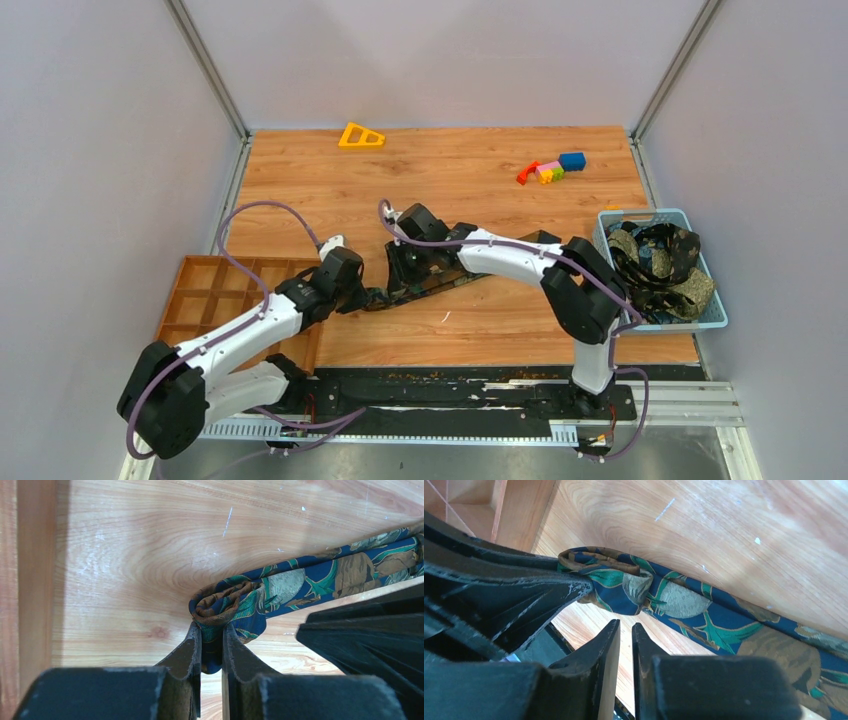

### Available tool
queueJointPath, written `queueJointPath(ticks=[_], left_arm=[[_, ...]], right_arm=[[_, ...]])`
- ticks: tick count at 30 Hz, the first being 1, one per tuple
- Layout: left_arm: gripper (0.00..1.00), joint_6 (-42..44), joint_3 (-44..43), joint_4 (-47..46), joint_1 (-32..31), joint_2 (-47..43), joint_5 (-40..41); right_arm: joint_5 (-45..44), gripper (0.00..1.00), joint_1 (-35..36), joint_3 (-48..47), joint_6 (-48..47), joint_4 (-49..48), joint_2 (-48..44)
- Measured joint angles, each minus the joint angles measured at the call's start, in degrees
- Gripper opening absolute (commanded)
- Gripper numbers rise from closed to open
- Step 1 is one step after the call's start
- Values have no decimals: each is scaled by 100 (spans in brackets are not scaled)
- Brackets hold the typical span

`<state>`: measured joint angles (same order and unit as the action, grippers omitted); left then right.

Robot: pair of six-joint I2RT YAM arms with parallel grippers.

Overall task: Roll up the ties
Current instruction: Roll the tie at the center of the board.

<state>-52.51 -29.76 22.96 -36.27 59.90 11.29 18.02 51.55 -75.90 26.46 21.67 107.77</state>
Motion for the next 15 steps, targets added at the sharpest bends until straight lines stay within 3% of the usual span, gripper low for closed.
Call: queueJointPath(ticks=[15], left_arm=[[1, 260, -382, 774, 0, -2, 133]], right_arm=[[181, 11, 234, -420, 229, -221, 846]])
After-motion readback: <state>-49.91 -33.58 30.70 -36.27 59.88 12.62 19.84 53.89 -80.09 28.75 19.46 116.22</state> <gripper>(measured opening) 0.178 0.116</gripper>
